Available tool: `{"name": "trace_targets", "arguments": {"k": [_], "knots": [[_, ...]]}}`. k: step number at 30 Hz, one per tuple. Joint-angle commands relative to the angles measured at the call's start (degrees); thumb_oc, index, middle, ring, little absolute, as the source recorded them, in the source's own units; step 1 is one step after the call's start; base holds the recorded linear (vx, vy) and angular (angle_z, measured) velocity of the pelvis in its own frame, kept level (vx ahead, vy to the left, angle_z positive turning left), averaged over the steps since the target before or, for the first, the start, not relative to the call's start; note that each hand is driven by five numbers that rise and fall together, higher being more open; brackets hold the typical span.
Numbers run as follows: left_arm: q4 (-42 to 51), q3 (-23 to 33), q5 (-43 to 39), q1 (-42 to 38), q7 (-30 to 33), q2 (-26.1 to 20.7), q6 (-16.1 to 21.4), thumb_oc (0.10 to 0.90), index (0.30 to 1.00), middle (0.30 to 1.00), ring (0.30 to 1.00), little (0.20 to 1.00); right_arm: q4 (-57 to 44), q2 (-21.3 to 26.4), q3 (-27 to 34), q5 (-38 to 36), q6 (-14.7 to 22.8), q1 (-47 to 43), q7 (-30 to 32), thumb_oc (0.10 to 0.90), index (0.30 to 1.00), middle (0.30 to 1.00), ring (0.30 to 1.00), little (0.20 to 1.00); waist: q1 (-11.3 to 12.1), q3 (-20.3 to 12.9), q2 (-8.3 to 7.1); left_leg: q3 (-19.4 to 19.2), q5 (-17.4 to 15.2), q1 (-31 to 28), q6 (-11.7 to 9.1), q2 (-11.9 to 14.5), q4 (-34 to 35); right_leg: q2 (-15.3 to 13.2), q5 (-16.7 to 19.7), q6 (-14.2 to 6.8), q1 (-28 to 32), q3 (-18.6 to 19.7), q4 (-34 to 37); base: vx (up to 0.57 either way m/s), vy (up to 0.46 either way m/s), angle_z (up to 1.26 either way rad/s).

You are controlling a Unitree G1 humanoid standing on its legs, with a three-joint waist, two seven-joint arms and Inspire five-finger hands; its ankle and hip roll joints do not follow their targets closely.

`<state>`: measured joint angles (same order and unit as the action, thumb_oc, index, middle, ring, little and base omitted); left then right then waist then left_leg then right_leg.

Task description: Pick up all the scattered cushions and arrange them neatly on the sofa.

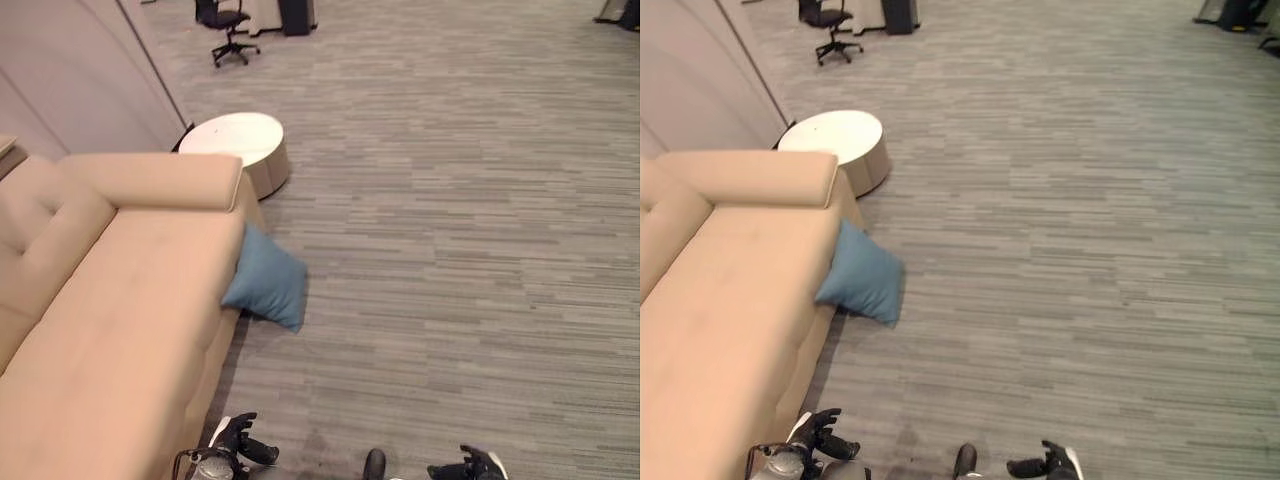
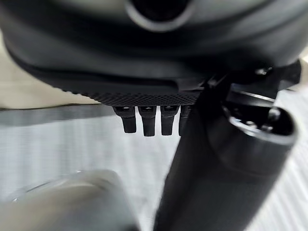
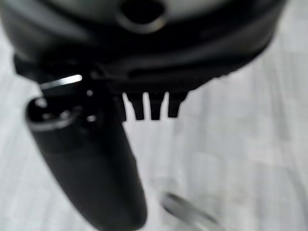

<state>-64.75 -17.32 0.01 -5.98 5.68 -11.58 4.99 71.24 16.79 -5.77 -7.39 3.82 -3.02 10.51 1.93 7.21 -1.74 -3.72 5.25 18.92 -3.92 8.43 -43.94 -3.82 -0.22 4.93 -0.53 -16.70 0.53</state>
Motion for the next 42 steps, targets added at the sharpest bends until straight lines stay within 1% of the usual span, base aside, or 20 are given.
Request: {"name": "trace_targets", "arguments": {"k": [1, 4, 5, 7, 10, 11, 12, 13, 14, 15, 17, 22, 24, 25, 30, 32, 33, 34, 39, 42], "knots": [[-0.36, -1.73, 0.13, -1.24, 0.91, 0.19, 0.79, 0.8, 0.9, 0.9, 0.9, 0.9, 0.11, 2.66, -0.22, -1.47, 0.72, 1.01, 1.83, 0.8, 0.9, 0.9, 0.9, 0.9, 0.89, 1.93, -0.1, -2.38, -6.12, -2.68, 0.74, -4.79, 15.86, -0.08, -2.27, -8.49, 3.1, 3.3, 0.53, 0.33, -0.048, 0.08], [-0.56, -1.78, 0.37, -1.16, 1.09, 0.29, 0.76, 0.8, 0.9, 0.9, 0.9, 0.9, 0.22, 2.69, -0.59, -0.97, 0.67, 0.99, 2.05, 0.8, 0.9, 0.9, 0.9, 0.9, 1.81, 1.24, 0.59, -2.07, -3.67, -2.17, 0.62, -6.24, 27.8, 0.98, -3.44, -9.07, 4.32, 3.6, 0.77, 0.26, -0.012, -0.27], [-0.94, -1.61, 0.48, -0.88, 1.13, 0.23, 0.87, 0.8, 0.9, 0.9, 0.9, 0.9, 0.25, 2.76, -0.79, -0.57, 0.55, 0.86, 2.14, 0.8, 0.9, 0.9, 0.9, 0.9, 2.85, 0.86, 1.61, -1.41, 1.03, -2.16, -0.26, -7.26, 36.5, 2.72, -4.63, -9.33, 6.21, 4.16, 0.63, 0.46, -0.018, -0.53], [-1.05, -1.26, 0.53, -0.48, 1.29, -0.11, 0.97, 0.8, 0.9, 0.9, 0.9, 0.9, 0.08, 2.65, -1.09, -0.37, 0.48, 0.82, 2.28, 0.8, 0.9, 0.9, 0.9, 0.9, 3.57, 0.57, 1.7, -2.89, 2.42, -1.63, -0.59, -7.74, 38.43, 3.58, -5.75, -9.37, 8.02, 4.81, 0.1, 0.4, -0.023, -0.38], [-1.76, 0.02, 0.46, 0.97, 1.06, -0.43, 0.69, 0.8, 0.9, 0.9, 0.9, 0.9, 0.11, 1.99, -1.83, 1.28, 0.17, 1.41, 1.79, 0.8, 0.9, 0.9, 0.9, 0.9, 4.59, -1.38, 1.31, -2.89, 1.37, -3.68, 1.36, -8.49, 39.46, 3.39, -7.76, -9.72, 9.4, 5.33, -2.13, 0.38, 0.018, -0.46], [-2.14, 0.59, 0.29, 1.33, 1.04, -0.45, 0.68, 0.8, 0.9, 0.9, 0.9, 0.9, 0.13, 1.8, -2.07, 1.88, 0.3, 1.38, 1.63, 0.8, 0.9, 0.9, 0.9, 0.9, 5.42, -1.77, 0.67, -2.75, 0.33, -3.82, 1.83, -9.05, 38.38, 2.66, -8.0, -10.49, 9.6, 5.5, -3.92, 0.42, 0.052, -0.54], [-2.65, 1.06, 0.43, 1.6, 0.97, -0.86, 0.5, 0.8, 0.9, 0.9, 0.9, 0.9, 0.46, 1.47, -2.15, 2.89, 0.12, 1.19, 1.24, 0.8, 0.9, 0.9, 0.9, 0.9, 6.24, -2.16, -0.4, -3.11, -2.25, -5.59, 3.39, -9.76, 37.33, 0.89, -6.62, -12.68, 8.08, 5.5, -10.96, 0.31, 0.042, -0.6], [-2.65, 1.06, 0.43, 1.59, 0.96, -0.84, 0.49, 0.8, 0.9, 0.9, 0.9, 0.9, 0.47, 1.48, -2.14, 2.89, 0.12, 1.18, 1.24, 0.8, 0.9, 0.9, 0.9, 0.9, 6.28, -2.3, -0.33, -3.11, -2.16, -5.42, 3.37, -9.65, 37.36, 1.0, -6.5, -12.64, 7.9, 5.53, -10.91, 0.41, 0.112, -0.4], [-1.74, 1.33, -0.12, 1.11, 1.06, -1.6, 0.33, 0.8, 0.9, 0.9, 0.9, 0.9, 0.2, 1.54, -2.64, 4.12, -0.34, -0.17, 0.6, 0.8, 0.9, 0.9, 0.9, 0.9, 5.35, -0.92, 0.09, -2.61, -5.52, -8.41, 6.12, -10.44, 36.17, -2.9, 3.24, -17.54, -0.7, 5.34, -27.66, 0.27, 0.098, -0.49], [-1.66, 1.4, -0.21, 0.93, 1.24, -1.9, 0.36, 0.8, 0.9, 0.9, 0.9, 0.9, 0.0, 1.38, -2.73, 4.34, -0.28, -0.38, 0.59, 0.8, 0.9, 0.9, 0.9, 0.9, 5.14, -0.71, 0.73, -2.33, -6.12, -9.52, 6.53, -10.3, 36.35, -3.62, 4.2, -17.89, -2.67, 4.67, -30.95, 0.35, 0.124, -0.05], [-1.2, 1.61, -0.89, 0.8, 1.67, -2.21, 0.5, 0.8, 0.9, 0.9, 0.9, 0.9, -0.31, 1.37, -3.01, 4.74, -0.38, -0.48, 0.58, 0.8, 0.9, 0.9, 0.9, 0.9, 4.57, -0.37, 2.22, -1.22, -7.37, -12.29, 7.08, -10.12, 37.27, -5.63, 3.85, -16.28, -7.12, 2.73, -33.23, 0.25, 0.044, 0.41], [-1.29, 1.78, -1.4, 0.61, 1.5, -2.29, 1.0, 0.8, 0.9, 0.9, 0.9, 0.9, -0.83, 1.7, -3.5, 4.68, -0.29, -0.84, 0.36, 0.8, 0.9, 0.9, 0.9, 0.9, 2.71, 0.27, 2.78, 1.76, -10.35, -17.37, 6.18, -10.6, 38.11, -6.46, -0.14, -13.74, -11.63, 2.3, -22.55, 0.28, -0.081, 0.48], [-1.65, 1.56, -1.14, 0.69, 1.44, -2.13, 1.17, 0.8, 0.9, 0.9, 0.9, 0.9, -0.86, 1.75, -3.6, 4.34, -0.2, -0.88, 0.24, 0.8, 0.9, 0.9, 0.9, 0.9, 1.67, 0.24, 2.3, 3.19, -11.18, -18.79, 5.71, -11.17, 38.54, -5.21, 1.06, -14.07, -13.74, 5.37, -16.8, 0.32, -0.185, 0.13], [-2.22, 1.38, -0.77, 0.56, 1.44, -1.89, 1.44, 0.8, 0.9, 0.9, 0.9, 0.9, -0.88, 1.85, -3.69, 4.11, -0.03, -0.73, 0.27, 0.8, 0.9, 0.9, 0.9, 0.9, 0.57, 0.31, 1.85, 4.84, -12.15, -20.57, 5.13, -11.63, 39.09, -3.79, 3.3, -14.66, -15.01, 9.09, -10.85, 0.29, -0.181, 0.21], [-3.67, 1.19, 0.13, 0.41, 1.4, -1.02, 1.5, 0.8, 0.9, 0.9, 0.9, 0.9, -0.13, 2.1, -3.92, 4.22, 0.12, 0.33, 0.1, 0.8, 0.9, 0.9, 0.9, 0.9, -0.29, -1.1, 0.7, 7.02, -14.47, -22.42, 3.53, -11.49, 37.7, -3.15, 5.0, -13.93, -10.85, 9.81, -4.61, 0.25, -0.213, 0.85], [-3.3, 1.14, -0.43, -0.11, 1.12, -0.49, 1.45, 0.8, 0.9, 0.9, 0.9, 0.9, -0.03, 2.32, -3.72, 3.32, 0.75, 0.32, 0.38, 0.8, 0.9, 0.9, 0.9, 0.9, -0.35, -1.02, 0.3, 5.27, -11.33, -17.97, 0.63, -8.9, 29.46, -3.23, 4.09, -12.7, -6.78, 6.67, -1.99, 0.15, -0.316, 0.88], [-2.73, 0.47, -0.61, -0.7, 1.18, -0.32, 1.27, 0.8, 0.9, 0.9, 0.9, 0.9, -0.37, 2.8, -3.55, 2.31, 0.88, 0.05, 0.79, 0.8, 0.9, 0.9, 0.9, 0.9, -0.01, 0.21, -0.34, 2.45, -7.93, -12.63, -0.11, -6.54, 21.14, -3.23, 3.08, -11.27, -4.56, 5.05, -1.05, 0.05, -0.264, 0.73], [-2.6, 0.3, -0.65, -0.69, 1.22, -0.31, 1.17, 0.8, 0.9, 0.9, 0.9, 0.9, -0.3, 2.89, -3.63, 2.15, 0.82, 0.12, 0.83, 0.8, 0.9, 0.9, 0.9, 0.9, 0.2, 0.56, -0.49, 0.94, -7.54, -11.97, 0.02, -5.64, 20.2, -3.13, 2.45, -10.75, -3.63, 4.1, -0.8, 0.05, -0.238, 0.57], [-2.92, -1.05, 0.3, -0.83, 1.26, 0.14, 1.05, 0.8, 0.9, 0.9, 0.9, 0.9, 0.12, 3.05, -3.07, 1.54, 0.74, 0.91, 1.23, 0.8, 0.9, 0.9, 0.9, 0.9, 0.09, 0.85, -0.99, -7.04, -8.64, -9.56, 0.62, -2.62, 24.58, -3.07, 0.15, -10.56, 0.56, -1.14, 1.3, 0.1, -0.092, 0.65], [-3.21, -1.27, 0.99, -0.76, 0.99, 0.14, 0.86, 0.8, 0.9, 0.9, 0.9, 0.9, 0.11, 2.87, -2.98, 1.57, 0.51, 1.33, 1.3, 0.8, 0.9, 0.9, 0.9, 0.9, -0.18, 0.65, -0.84, -12.17, -6.9, -8.51, 0.53, -2.15, 29.59, -2.65, -1.03, -10.58, 1.77, -3.84, 1.45, 0.12, -0.022, 0.93]]}}
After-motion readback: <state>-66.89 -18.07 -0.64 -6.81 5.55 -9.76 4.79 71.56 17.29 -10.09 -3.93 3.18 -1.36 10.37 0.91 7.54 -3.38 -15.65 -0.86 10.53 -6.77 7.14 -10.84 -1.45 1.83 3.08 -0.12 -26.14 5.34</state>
